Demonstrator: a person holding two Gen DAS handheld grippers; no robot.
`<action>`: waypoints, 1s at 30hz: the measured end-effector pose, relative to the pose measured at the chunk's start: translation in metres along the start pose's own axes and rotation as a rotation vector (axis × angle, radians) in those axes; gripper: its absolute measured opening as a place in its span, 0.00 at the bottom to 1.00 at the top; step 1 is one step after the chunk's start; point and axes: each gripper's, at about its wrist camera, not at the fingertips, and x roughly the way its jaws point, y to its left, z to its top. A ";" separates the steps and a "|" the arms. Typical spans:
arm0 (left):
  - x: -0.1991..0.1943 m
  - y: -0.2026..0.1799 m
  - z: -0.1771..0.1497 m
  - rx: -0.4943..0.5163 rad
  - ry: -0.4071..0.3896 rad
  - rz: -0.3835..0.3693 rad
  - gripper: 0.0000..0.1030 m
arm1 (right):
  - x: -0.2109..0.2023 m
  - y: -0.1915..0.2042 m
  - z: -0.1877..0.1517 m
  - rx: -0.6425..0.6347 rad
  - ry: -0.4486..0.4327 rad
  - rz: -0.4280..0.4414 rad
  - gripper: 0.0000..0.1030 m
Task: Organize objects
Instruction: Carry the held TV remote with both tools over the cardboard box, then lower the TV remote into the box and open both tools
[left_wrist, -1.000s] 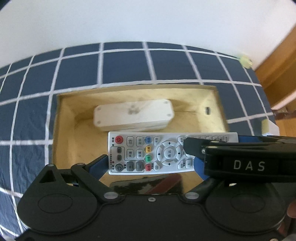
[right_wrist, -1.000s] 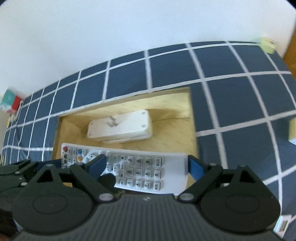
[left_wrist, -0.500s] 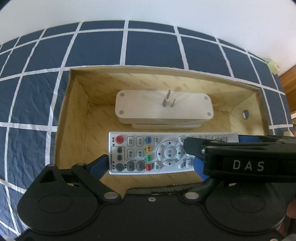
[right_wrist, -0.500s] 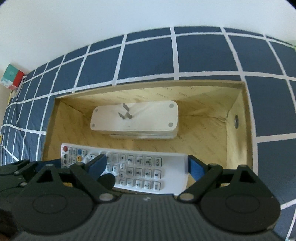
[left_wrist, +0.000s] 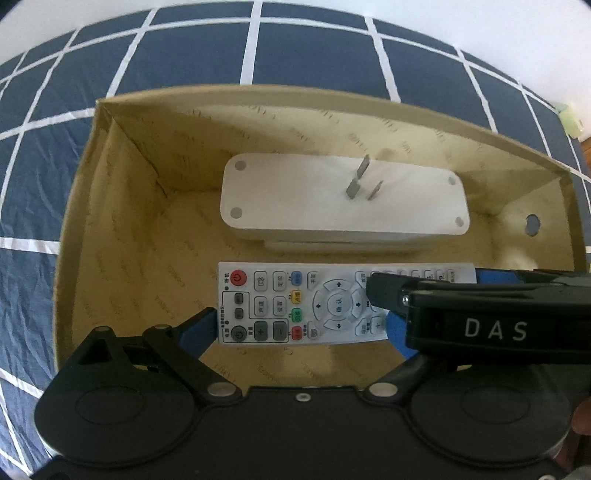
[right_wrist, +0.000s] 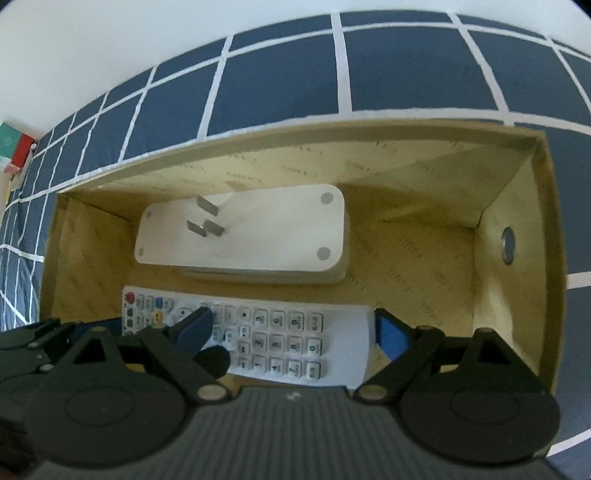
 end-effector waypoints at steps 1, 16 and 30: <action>0.002 0.001 0.001 0.001 0.002 0.001 0.93 | 0.002 0.000 0.000 0.003 0.003 -0.002 0.89; 0.016 0.007 0.008 -0.006 0.012 -0.016 0.94 | 0.016 -0.003 0.007 0.003 0.016 -0.016 0.90; 0.014 0.009 0.009 -0.001 0.011 -0.011 0.94 | 0.015 -0.001 0.008 0.004 0.016 -0.027 0.89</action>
